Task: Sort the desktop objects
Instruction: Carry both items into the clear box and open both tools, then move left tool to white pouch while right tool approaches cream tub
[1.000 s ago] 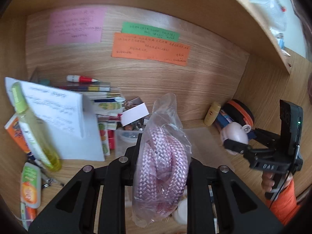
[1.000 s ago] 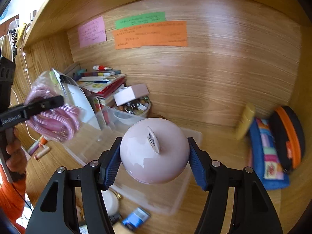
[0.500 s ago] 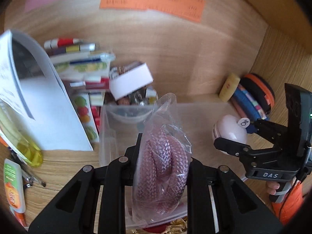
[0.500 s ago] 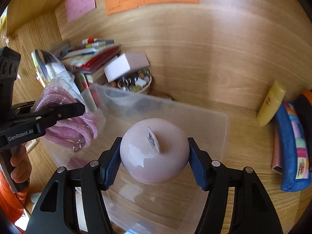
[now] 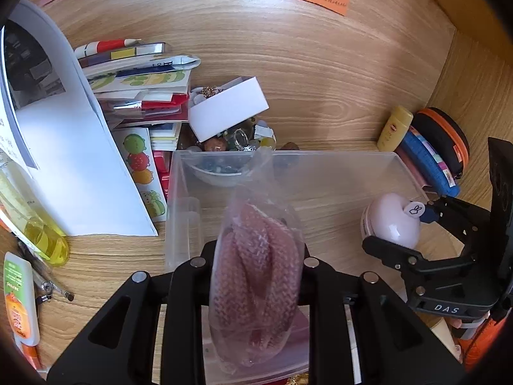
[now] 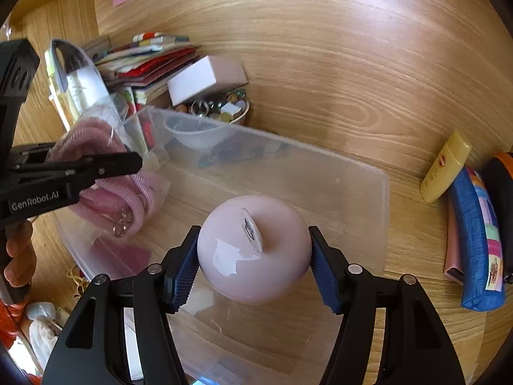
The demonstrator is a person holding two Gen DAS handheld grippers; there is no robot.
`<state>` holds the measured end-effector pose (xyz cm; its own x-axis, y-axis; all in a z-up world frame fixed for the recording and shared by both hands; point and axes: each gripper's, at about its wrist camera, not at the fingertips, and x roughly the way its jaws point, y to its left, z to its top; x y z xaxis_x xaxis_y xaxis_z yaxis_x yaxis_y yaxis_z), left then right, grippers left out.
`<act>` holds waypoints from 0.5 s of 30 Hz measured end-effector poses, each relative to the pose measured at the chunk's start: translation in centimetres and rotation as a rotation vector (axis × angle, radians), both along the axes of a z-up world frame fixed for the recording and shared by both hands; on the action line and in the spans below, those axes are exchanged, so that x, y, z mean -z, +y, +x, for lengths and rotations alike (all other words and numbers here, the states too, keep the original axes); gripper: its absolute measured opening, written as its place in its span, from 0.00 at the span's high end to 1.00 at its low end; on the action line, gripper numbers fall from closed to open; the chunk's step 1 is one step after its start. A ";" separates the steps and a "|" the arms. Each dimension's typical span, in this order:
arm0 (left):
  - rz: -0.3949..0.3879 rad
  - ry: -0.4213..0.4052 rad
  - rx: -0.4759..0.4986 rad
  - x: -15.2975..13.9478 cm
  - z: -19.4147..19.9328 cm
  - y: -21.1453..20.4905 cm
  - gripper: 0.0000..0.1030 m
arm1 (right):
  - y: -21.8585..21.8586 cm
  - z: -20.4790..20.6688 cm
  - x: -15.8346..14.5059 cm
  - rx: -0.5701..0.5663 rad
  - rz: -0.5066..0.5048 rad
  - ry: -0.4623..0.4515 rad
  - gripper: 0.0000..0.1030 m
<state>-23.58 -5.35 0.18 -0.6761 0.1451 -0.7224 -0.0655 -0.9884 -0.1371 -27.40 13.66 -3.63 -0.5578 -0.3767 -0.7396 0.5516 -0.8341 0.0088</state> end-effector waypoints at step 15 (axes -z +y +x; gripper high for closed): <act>0.031 0.022 -0.004 -1.2 0.6 -0.3 0.45 | -0.6 0.4 0.0 0.026 0.034 0.033 0.31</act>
